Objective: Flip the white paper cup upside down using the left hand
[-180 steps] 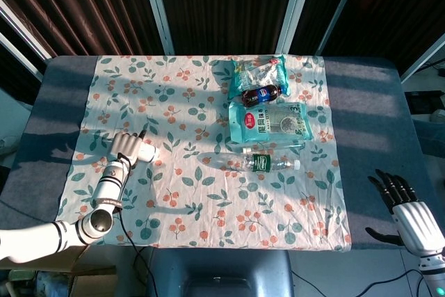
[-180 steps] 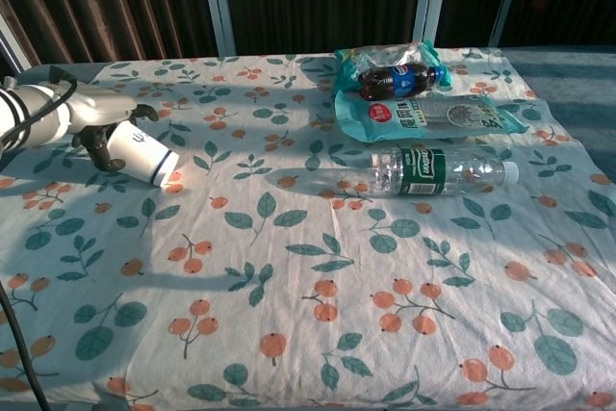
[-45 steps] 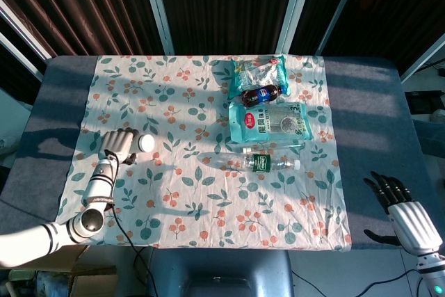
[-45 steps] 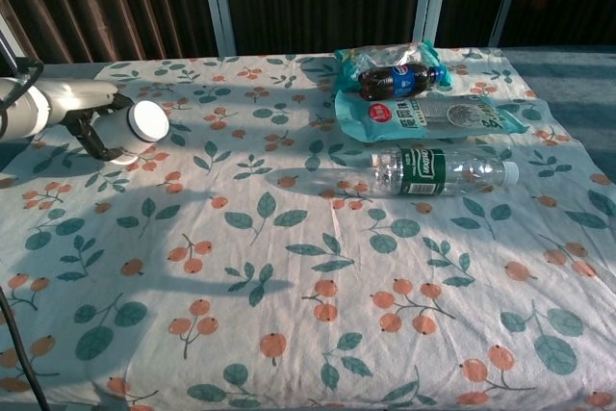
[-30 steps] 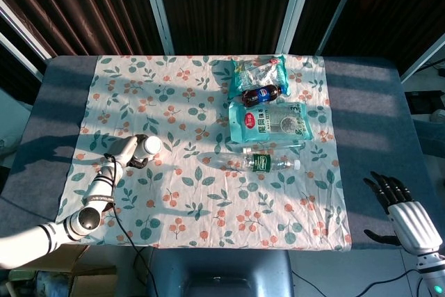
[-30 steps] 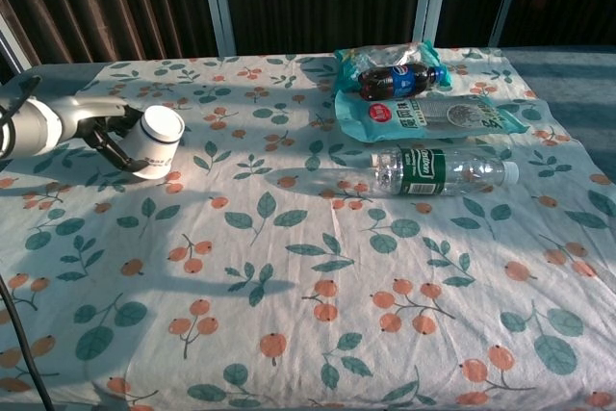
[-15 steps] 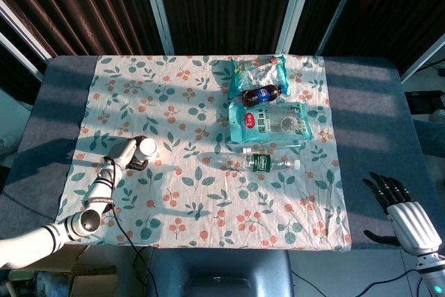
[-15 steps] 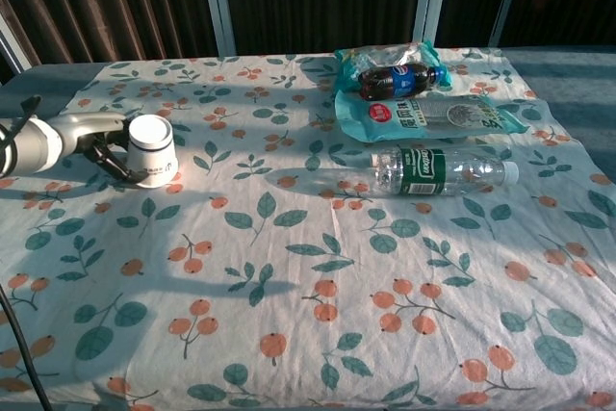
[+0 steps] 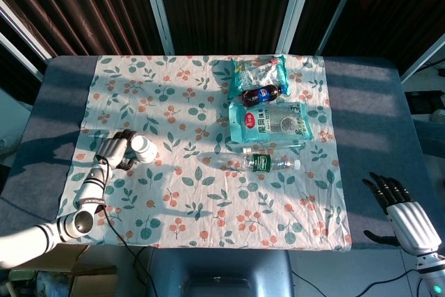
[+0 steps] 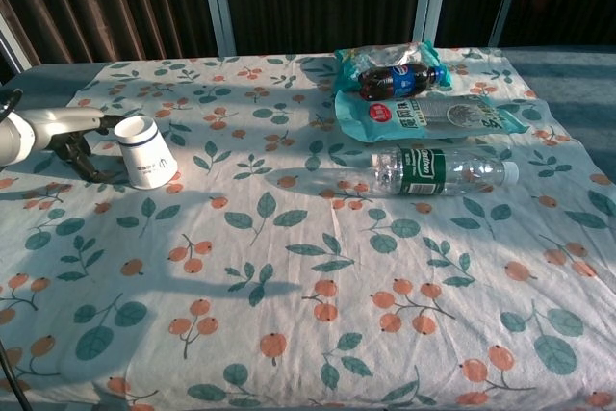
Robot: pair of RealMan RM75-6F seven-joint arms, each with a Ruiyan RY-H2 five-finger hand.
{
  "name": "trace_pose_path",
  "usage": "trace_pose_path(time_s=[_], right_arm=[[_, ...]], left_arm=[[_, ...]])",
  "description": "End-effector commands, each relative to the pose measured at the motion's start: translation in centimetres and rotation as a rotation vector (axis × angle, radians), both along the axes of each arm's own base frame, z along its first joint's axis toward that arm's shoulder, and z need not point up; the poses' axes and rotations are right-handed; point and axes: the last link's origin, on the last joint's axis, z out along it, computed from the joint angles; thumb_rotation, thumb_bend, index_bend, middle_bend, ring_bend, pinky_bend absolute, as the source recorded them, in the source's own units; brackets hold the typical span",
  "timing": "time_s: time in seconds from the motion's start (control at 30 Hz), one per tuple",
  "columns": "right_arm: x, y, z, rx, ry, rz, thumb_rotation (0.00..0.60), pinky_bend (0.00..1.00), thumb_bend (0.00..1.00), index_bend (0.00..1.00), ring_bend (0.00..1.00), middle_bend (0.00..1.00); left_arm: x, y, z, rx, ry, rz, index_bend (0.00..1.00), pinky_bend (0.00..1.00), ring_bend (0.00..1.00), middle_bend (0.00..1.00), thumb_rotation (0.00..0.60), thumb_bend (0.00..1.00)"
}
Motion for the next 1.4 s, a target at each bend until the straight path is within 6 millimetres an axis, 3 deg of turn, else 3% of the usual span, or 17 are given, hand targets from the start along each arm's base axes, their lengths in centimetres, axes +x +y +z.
trace_pose_path(time_s=[0.03, 0.33, 0.53, 0.77, 0.97, 1.23, 1.4], right_arm=[[0.0, 0.0, 0.0, -0.001, 0.0, 0.0, 0.6, 0.18, 0.06, 0.0, 0.0, 0.0], [0.1, 0.1, -0.1, -0.007, 0.003, 0.003, 0.6, 0.18, 0.06, 0.0, 0.0, 0.0], [0.1, 0.3, 0.2, -0.037, -0.011, 0.011, 0.6, 0.18, 0.06, 0.0, 0.0, 0.0], [0.3, 0.3, 0.3, -0.113, -0.037, 0.042, 0.6, 0.18, 0.06, 0.0, 0.0, 0.0], [0.3, 0.1, 0.4, -0.156, -0.058, 0.059, 0.6, 0.18, 0.06, 0.0, 0.0, 0.0], [0.4, -0.6, 0.1, -0.176, -0.059, 0.054, 0.6, 0.18, 0.06, 0.0, 0.0, 0.0], [0.5, -0.9, -0.2, -0.17, -0.053, 0.056, 0.6, 0.18, 0.06, 0.0, 0.0, 0.0]], left_arm=[[-0.4, -0.5, 1.6, 0.0, 0.135, -0.049, 0.0, 0.19, 0.0, 0.0, 0.6, 0.42], [-0.1, -2.7, 7.2, 0.08, 0.341, -0.175, 0.0, 0.19, 0.0, 0.0, 0.6, 0.41], [-0.9, -6.2, 11.1, 0.205, 0.543, -0.293, 0.0, 0.18, 0.0, 0.0, 0.6, 0.41], [-2.7, -11.3, 10.2, 0.228, 0.434, -0.403, 0.0, 0.17, 0.0, 0.0, 0.6, 0.41], [-5.2, -14.1, 10.6, 0.295, 0.379, -0.32, 0.0, 0.17, 0.0, 0.0, 0.6, 0.42], [-8.0, -16.4, 11.0, 0.442, 0.261, -0.276, 0.0, 0.15, 0.0, 0.0, 0.6, 0.42], [-8.2, -17.0, 11.3, 0.444, 0.201, -0.318, 0.0, 0.14, 0.0, 0.0, 0.6, 0.42]])
